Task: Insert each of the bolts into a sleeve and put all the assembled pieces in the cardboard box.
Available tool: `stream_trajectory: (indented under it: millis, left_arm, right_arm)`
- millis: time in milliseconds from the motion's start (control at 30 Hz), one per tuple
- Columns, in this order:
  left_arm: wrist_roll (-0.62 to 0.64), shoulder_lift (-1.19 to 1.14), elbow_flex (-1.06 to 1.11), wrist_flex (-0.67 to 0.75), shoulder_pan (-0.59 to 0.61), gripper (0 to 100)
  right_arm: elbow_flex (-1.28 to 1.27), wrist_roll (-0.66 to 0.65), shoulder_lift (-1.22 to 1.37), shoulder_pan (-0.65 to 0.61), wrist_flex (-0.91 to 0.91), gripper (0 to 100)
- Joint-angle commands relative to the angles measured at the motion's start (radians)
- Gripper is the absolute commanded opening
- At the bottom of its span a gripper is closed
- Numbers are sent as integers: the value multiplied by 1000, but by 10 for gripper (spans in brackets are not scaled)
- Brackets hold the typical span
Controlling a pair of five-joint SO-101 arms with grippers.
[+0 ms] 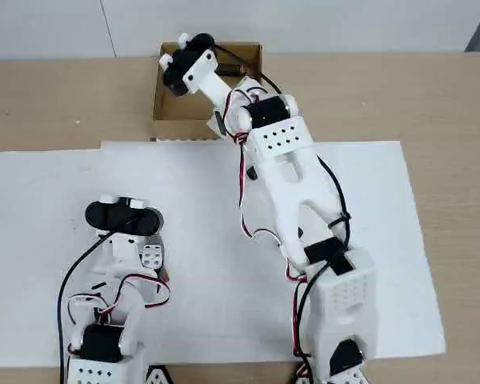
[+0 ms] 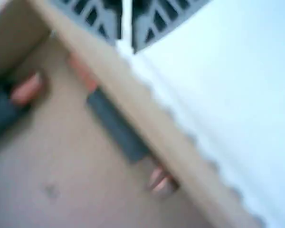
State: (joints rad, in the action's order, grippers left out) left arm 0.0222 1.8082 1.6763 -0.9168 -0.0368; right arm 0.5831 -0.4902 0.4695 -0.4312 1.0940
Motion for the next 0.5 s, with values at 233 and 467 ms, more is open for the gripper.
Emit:
stream_trajectory:
  millis: [233, 467]
  left_arm:
    - [3, 11, -5, 0, 5, 6]
    - [3, 11, -5, 0, 5, 6]
  right_arm:
    - [54, 310, -225, -5, 302, 3]
    - [54, 535, -321, -2, 553, 4]
